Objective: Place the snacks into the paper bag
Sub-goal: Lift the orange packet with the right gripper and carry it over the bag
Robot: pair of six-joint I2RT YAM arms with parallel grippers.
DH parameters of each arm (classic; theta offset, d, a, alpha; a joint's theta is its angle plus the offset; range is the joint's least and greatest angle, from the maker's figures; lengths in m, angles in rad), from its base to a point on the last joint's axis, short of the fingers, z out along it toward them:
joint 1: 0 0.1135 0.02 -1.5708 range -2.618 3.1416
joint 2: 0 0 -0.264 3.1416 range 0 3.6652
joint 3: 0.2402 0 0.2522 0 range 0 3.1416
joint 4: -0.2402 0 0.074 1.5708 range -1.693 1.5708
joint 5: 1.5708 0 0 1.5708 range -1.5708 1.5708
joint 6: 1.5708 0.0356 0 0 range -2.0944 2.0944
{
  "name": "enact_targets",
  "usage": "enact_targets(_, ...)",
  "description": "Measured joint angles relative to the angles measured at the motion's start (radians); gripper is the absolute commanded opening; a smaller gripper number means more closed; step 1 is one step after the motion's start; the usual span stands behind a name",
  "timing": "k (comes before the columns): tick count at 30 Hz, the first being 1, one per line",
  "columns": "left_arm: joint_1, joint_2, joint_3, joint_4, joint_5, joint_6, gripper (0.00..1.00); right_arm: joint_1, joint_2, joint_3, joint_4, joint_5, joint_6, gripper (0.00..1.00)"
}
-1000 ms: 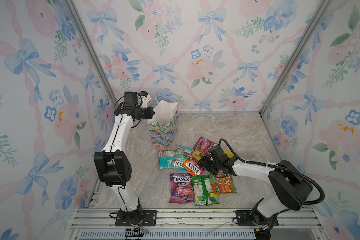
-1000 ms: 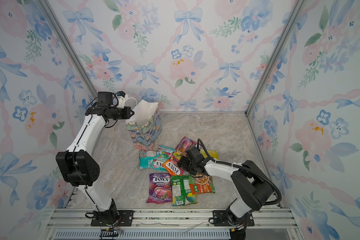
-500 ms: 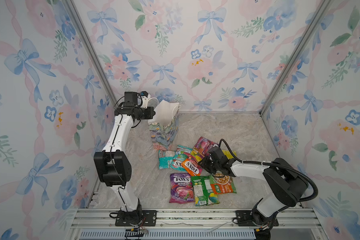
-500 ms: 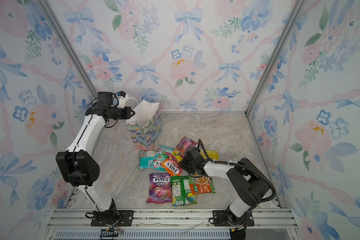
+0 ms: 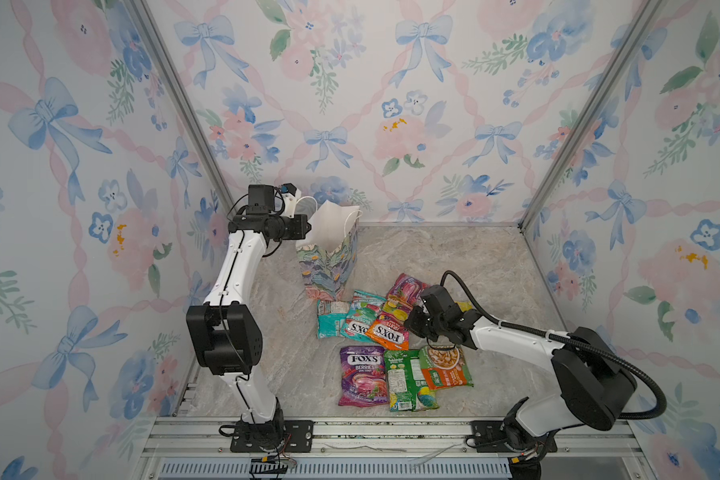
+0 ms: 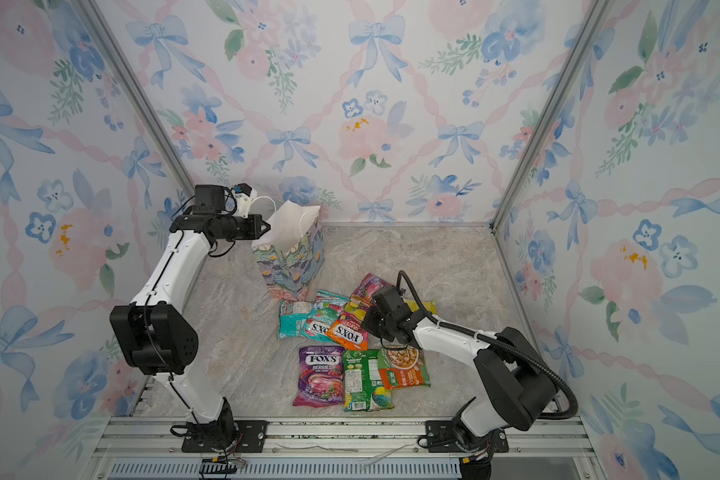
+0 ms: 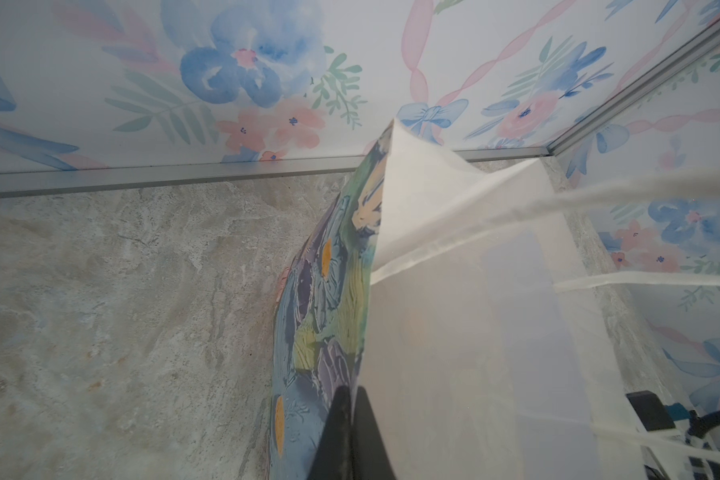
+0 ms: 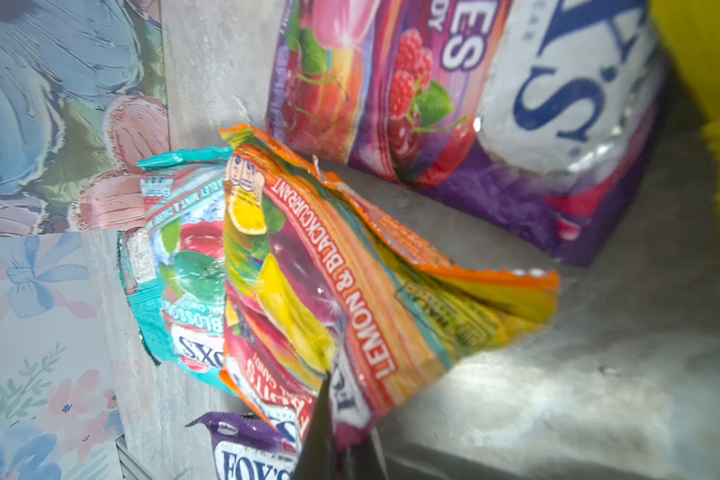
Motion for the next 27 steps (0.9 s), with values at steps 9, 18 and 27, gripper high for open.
enact_targets(9,0.001,-0.002,-0.009,0.003,0.008,0.000,0.00,-0.013,-0.055,0.231,-0.208,0.048,-0.142,0.00)
enact_targets(18,0.001,-0.008,-0.009,0.000,0.024,-0.004,0.00,-0.029,0.014,0.633,-0.350,0.119,-0.329,0.00)
enact_targets(27,0.001,-0.008,-0.009,0.000,0.073,-0.019,0.00,-0.040,0.117,0.914,-0.403,0.201,-0.480,0.00)
